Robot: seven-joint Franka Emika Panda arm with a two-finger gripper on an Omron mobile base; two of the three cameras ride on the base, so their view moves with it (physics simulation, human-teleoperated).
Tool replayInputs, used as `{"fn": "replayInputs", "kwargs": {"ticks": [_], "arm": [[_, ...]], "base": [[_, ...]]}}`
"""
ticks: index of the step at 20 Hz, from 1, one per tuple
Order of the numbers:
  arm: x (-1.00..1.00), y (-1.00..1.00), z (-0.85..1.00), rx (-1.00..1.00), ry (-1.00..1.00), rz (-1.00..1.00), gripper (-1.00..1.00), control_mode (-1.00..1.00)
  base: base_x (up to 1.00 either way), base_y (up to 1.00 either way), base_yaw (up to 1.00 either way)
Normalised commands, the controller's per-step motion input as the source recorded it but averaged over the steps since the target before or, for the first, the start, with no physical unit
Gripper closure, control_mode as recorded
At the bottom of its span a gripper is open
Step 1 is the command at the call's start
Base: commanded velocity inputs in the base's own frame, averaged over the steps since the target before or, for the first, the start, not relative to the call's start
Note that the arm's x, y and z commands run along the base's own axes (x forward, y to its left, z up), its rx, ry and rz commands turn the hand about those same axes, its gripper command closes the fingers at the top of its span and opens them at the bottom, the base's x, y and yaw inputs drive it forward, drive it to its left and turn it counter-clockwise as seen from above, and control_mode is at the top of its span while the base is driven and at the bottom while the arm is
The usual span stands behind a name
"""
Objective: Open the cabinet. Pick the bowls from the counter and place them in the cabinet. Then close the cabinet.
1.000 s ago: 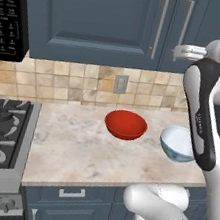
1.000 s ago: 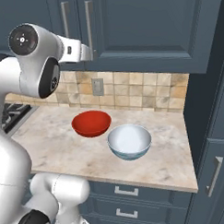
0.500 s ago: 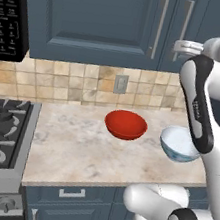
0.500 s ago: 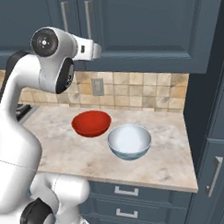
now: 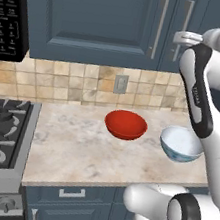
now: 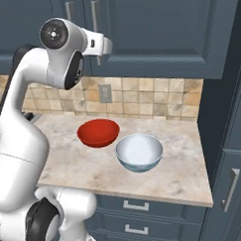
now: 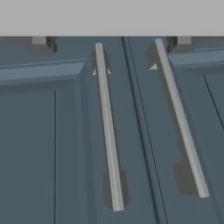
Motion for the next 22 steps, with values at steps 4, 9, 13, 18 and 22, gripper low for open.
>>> {"fn": "replayInputs", "kwargs": {"ticks": [4, 9, 13, 18, 22], "arm": [[0.33, 0.0, 0.0, 0.0, 0.0, 0.0, -1.0, -1.0], [0.36, 0.0, 0.0, 0.0, 0.0, 0.0, -1.0, -1.0], [0.43, 0.0, 0.0, 0.0, 0.0, 0.0, -1.0, -1.0], [0.45, 0.0, 0.0, 0.0, 0.0, 0.0, -1.0, -1.0], [0.42, 0.0, -0.02, 0.0, 0.0, 0.0, -1.0, -1.0]], "base": [[0.0, 0.0, 0.0], [0.0, 0.0, 0.0], [0.0, 0.0, 0.0], [0.0, 0.0, 0.0], [0.0, 0.0, 0.0]]}}
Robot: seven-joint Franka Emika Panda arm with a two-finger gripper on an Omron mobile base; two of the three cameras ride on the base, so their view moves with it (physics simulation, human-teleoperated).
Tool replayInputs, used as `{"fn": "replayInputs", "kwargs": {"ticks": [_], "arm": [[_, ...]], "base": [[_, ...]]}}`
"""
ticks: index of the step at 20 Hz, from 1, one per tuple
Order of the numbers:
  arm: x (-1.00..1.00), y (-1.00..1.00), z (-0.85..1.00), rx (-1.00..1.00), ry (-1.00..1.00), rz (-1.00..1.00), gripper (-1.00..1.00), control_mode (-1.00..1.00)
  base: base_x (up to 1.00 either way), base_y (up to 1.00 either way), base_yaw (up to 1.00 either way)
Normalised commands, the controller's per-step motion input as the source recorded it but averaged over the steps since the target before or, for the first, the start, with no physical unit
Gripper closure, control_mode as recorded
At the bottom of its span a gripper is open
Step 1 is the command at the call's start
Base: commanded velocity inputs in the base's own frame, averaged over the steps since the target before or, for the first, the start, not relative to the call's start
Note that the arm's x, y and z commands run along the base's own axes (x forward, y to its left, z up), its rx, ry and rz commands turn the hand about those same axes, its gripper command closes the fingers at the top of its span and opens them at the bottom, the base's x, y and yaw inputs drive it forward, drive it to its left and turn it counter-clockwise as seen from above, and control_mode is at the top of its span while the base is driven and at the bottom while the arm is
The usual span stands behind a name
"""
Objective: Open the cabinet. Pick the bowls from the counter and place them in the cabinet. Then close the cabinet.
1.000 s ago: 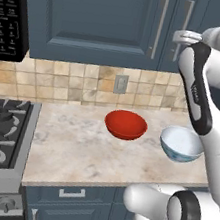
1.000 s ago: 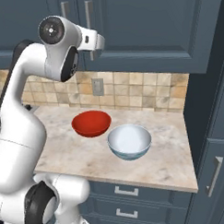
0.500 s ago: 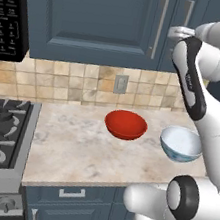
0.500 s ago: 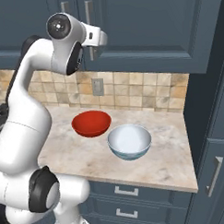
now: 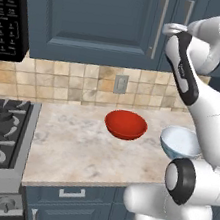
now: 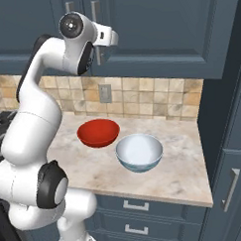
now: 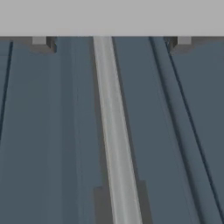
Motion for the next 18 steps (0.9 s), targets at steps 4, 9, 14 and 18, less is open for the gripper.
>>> {"fn": "replayInputs", "kwargs": {"ticks": [4, 9, 14, 18], "arm": [[0.35, 0.0, -0.12, 0.0, 0.0, 0.0, -1.0, -1.0], [0.3, 0.0, -0.16, 0.0, 0.0, 0.0, 1.0, -1.0], [0.35, 0.0, -0.23, 0.0, 0.0, 0.0, 1.0, -1.0], [0.25, 0.0, -0.26, 0.0, 0.0, 0.0, 1.0, -1.0]], "base": [[0.0, 0.0, 0.0], [0.0, 0.0, 0.0], [0.0, 0.0, 0.0], [0.0, 0.0, 0.0]]}}
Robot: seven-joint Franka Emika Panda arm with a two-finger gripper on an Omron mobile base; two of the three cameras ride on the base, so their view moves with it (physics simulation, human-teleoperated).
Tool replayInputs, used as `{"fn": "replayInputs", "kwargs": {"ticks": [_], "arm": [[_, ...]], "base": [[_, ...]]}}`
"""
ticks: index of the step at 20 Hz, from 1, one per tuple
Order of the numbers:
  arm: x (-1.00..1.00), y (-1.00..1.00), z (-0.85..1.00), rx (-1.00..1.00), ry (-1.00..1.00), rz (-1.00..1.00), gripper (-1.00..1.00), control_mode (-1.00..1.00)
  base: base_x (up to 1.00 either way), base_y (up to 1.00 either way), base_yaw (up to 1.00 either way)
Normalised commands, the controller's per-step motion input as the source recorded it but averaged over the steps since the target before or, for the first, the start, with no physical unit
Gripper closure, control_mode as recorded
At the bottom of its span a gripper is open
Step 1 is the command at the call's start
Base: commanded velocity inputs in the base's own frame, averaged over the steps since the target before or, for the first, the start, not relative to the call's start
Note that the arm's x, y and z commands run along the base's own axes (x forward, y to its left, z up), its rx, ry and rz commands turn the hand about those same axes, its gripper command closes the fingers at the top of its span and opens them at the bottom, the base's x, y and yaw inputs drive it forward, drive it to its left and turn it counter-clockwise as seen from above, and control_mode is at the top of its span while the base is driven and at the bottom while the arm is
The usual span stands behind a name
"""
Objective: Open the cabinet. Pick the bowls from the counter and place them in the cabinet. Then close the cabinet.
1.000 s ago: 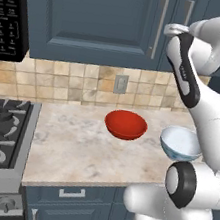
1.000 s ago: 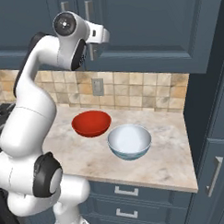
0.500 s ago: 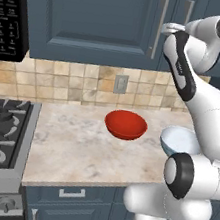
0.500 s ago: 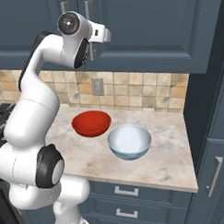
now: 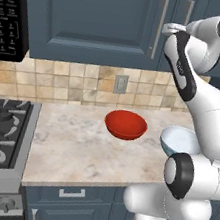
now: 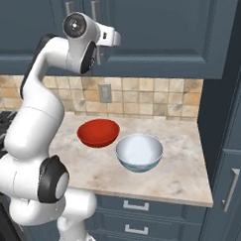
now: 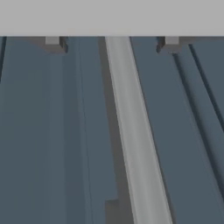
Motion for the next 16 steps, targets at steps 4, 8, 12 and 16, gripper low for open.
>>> {"fn": "replayInputs", "kwargs": {"ticks": [4, 8, 12, 16], "arm": [[0.0, 0.0, -0.23, -0.01, 0.06, 0.0, 1.0, -1.0], [0.0, 0.0, -0.14, -0.01, 0.02, 0.0, 1.0, -1.0], [-0.01, 0.0, -0.05, 0.0, 0.02, 0.0, 1.0, -1.0], [-0.43, 0.0, -0.01, 0.0, 0.0, 0.0, 1.0, -1.0]], "base": [[0.0, 0.0, 0.0], [0.0, 0.0, 0.0], [0.0, 0.0, 0.0], [0.0, 0.0, 0.0]]}}
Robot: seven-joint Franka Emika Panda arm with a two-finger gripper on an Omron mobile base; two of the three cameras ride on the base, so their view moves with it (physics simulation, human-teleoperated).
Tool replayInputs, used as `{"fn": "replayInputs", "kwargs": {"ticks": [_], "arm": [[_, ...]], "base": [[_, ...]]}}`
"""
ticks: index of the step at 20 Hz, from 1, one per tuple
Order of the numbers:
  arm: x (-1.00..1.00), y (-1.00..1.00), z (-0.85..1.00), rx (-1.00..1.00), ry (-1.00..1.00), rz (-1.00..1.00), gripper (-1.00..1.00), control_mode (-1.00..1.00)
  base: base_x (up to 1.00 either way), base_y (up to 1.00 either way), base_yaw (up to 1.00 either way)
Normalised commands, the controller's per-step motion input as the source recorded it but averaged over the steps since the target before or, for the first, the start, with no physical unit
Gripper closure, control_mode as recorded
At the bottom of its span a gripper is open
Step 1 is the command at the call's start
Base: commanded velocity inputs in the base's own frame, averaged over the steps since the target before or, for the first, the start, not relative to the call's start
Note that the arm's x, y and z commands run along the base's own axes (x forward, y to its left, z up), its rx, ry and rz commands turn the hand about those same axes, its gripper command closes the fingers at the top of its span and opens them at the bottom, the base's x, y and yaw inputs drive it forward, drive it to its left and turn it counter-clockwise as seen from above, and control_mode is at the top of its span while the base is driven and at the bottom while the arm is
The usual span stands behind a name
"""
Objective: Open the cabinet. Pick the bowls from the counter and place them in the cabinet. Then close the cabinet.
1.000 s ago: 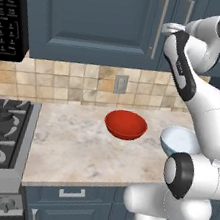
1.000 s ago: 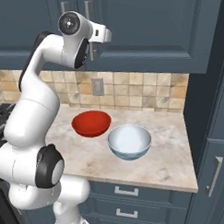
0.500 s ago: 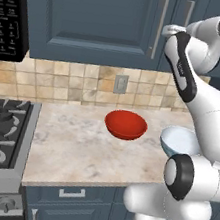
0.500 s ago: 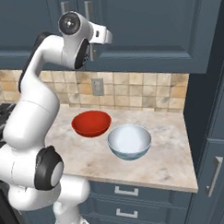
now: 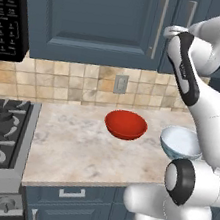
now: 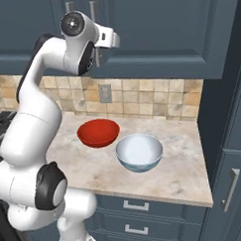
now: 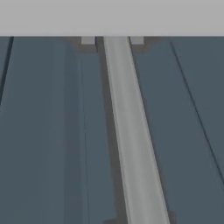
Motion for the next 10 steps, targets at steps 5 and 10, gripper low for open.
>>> {"fn": "replayInputs", "kwargs": {"ticks": [5, 10], "arm": [[-0.77, -0.02, -0.07, 0.0, 0.0, 0.0, 1.0, -1.0], [-0.74, -0.15, -0.14, 0.0, -0.05, 0.0, 1.0, -1.0]], "base": [[0.0, 0.0, 0.0], [0.0, 0.0, 0.0]]}}
